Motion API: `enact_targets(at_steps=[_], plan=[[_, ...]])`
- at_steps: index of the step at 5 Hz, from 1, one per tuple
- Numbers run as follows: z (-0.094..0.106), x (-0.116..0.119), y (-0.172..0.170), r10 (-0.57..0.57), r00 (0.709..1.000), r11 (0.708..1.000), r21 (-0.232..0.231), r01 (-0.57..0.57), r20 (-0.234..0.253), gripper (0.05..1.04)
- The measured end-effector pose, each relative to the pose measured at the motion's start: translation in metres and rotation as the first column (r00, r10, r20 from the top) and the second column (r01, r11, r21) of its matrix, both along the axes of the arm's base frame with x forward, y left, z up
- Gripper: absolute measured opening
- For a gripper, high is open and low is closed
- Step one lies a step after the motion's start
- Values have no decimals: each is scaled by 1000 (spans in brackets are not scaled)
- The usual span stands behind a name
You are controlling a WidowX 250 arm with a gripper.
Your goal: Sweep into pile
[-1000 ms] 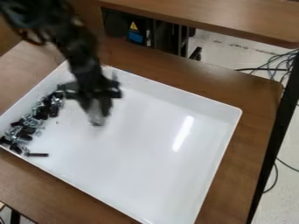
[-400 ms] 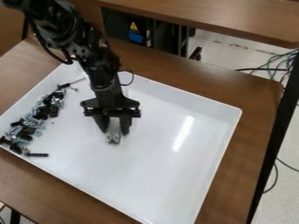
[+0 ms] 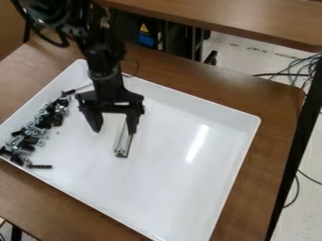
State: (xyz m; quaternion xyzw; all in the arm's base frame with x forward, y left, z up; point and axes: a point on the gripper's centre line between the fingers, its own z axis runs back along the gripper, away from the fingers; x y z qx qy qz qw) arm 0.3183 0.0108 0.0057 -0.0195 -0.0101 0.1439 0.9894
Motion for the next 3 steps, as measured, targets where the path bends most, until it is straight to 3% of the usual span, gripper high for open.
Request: enact_targets(at_steps=[1, 2, 3], plan=[[17, 0, -16, -70, 998, 998, 2, 70, 11, 1002], [29, 9, -48, -281, 960, 958, 70, 279, 16, 999], [29, 4, -90, -460, 888, 886, 80, 457, 18, 999]])
